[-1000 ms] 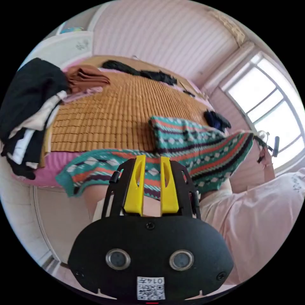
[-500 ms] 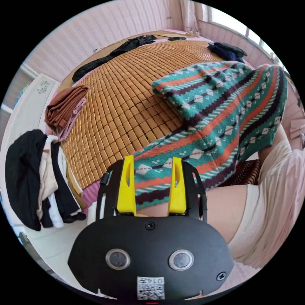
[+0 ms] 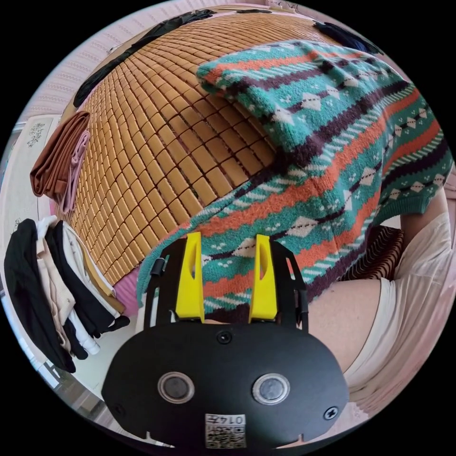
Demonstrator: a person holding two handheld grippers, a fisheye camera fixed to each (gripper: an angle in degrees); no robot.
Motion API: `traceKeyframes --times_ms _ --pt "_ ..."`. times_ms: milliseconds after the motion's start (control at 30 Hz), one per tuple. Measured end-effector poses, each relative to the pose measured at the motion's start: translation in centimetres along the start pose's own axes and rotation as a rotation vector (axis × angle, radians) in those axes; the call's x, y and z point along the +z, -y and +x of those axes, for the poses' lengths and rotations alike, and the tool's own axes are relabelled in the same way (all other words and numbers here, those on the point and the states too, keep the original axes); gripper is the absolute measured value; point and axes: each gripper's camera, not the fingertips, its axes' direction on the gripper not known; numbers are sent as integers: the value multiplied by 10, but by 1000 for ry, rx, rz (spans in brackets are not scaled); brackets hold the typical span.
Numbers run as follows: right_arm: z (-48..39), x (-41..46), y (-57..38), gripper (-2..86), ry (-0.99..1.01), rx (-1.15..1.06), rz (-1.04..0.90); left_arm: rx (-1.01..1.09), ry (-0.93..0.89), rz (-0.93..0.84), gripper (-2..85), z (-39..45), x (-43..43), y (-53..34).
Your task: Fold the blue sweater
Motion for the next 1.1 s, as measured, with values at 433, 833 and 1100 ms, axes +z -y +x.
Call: traceKeyframes --times_ms 433,833,1100 --pt "-12 1 11 34 -2 -75 7 35 63 128 9 -9 -9 -43" --pt "-39 -115 74 29 244 -304 388 -487 12 843 0 -138 -234 -305" --pt "-38 -18 268 40 172 -312 23 -414 23 792 53 -287 -333 -246"
